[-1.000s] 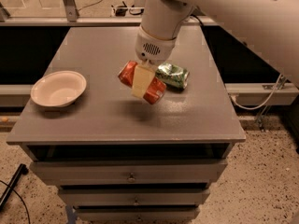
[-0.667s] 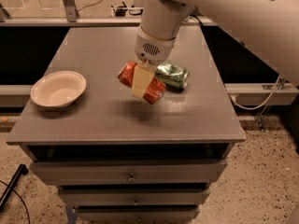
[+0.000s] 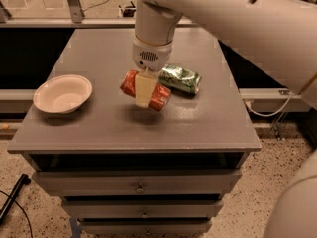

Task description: Knock coke can over

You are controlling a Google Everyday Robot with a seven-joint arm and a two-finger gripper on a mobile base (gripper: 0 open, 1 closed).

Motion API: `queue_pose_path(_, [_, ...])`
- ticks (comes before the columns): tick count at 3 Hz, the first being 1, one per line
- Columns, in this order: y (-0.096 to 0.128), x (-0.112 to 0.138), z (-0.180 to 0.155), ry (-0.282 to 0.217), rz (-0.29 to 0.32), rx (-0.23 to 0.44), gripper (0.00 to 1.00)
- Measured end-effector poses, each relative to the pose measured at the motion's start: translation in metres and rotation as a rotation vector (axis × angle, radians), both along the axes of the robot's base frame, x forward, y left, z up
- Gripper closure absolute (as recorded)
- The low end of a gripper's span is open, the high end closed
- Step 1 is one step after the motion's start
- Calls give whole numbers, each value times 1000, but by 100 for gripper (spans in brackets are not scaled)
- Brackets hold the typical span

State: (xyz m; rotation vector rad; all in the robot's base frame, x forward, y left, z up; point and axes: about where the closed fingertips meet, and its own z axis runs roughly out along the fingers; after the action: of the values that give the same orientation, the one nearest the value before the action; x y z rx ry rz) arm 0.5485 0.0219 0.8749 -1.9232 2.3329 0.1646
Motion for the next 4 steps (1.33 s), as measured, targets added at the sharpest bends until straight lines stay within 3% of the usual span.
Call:
queue_pose_path(1, [1,7,-17,-4,21,-115,100])
queue_pose_path(2, [2,12,-26,-17,32,-167,92])
queue_pose_path(3, [3,14,-26,-27,30,-157,61])
queue_pose_path(4, [4,15,-26,-34,30,-152,37])
